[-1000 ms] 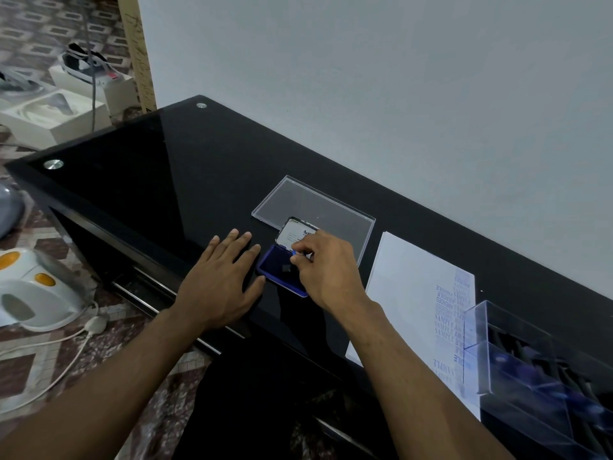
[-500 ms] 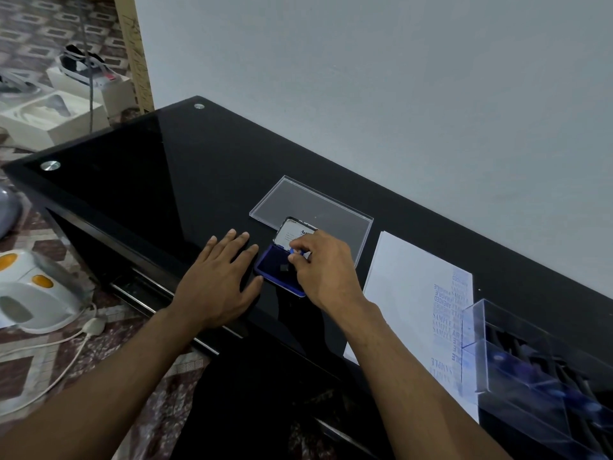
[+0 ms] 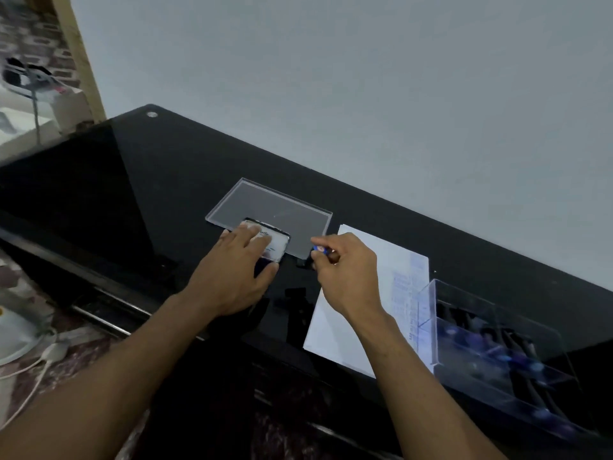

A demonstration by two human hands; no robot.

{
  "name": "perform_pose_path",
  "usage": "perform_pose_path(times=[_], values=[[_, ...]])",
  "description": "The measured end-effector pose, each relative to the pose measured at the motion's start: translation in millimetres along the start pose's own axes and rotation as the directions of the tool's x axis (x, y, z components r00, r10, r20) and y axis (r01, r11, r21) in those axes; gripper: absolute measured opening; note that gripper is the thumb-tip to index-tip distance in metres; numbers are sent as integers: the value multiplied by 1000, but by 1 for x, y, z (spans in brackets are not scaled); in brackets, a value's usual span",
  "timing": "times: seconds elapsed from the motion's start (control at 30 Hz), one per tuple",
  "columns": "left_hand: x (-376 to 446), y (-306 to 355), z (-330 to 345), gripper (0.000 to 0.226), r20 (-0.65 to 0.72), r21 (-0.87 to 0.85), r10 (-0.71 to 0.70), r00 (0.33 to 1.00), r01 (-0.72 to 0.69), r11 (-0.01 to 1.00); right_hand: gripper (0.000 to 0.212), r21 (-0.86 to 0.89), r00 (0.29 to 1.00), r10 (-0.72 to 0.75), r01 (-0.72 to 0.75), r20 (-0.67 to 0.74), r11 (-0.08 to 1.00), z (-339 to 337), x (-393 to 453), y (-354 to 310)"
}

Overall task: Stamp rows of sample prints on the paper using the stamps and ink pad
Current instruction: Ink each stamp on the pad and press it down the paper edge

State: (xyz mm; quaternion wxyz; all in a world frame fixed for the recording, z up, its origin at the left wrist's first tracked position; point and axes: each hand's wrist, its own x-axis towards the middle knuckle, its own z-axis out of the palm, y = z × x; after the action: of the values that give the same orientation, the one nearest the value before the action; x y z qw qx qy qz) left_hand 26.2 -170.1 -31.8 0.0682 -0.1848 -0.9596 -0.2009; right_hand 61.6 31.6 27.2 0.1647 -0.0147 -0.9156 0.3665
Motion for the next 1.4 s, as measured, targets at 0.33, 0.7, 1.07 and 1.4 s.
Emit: perform_pose_path(times=[0.33,0.7,1.07,1.4], values=[[32,92,39,58,78,-86,137,988,-130,988,25,26,975,178,-177,-134,984,-71,2,74],[71,147,81,61,121,-99,205,971,-194,976,20,-146,962,188,-218,-196,965,-113,19,122],[112,157,104,76,214,-20,206,955,-206,978,29,-232,973,218,-231,-78,945,-114,45,138],[121,142,120,80,192,65,234,953,-250,966,28,-293,975,224,-210,13,933,-110,55,145]])
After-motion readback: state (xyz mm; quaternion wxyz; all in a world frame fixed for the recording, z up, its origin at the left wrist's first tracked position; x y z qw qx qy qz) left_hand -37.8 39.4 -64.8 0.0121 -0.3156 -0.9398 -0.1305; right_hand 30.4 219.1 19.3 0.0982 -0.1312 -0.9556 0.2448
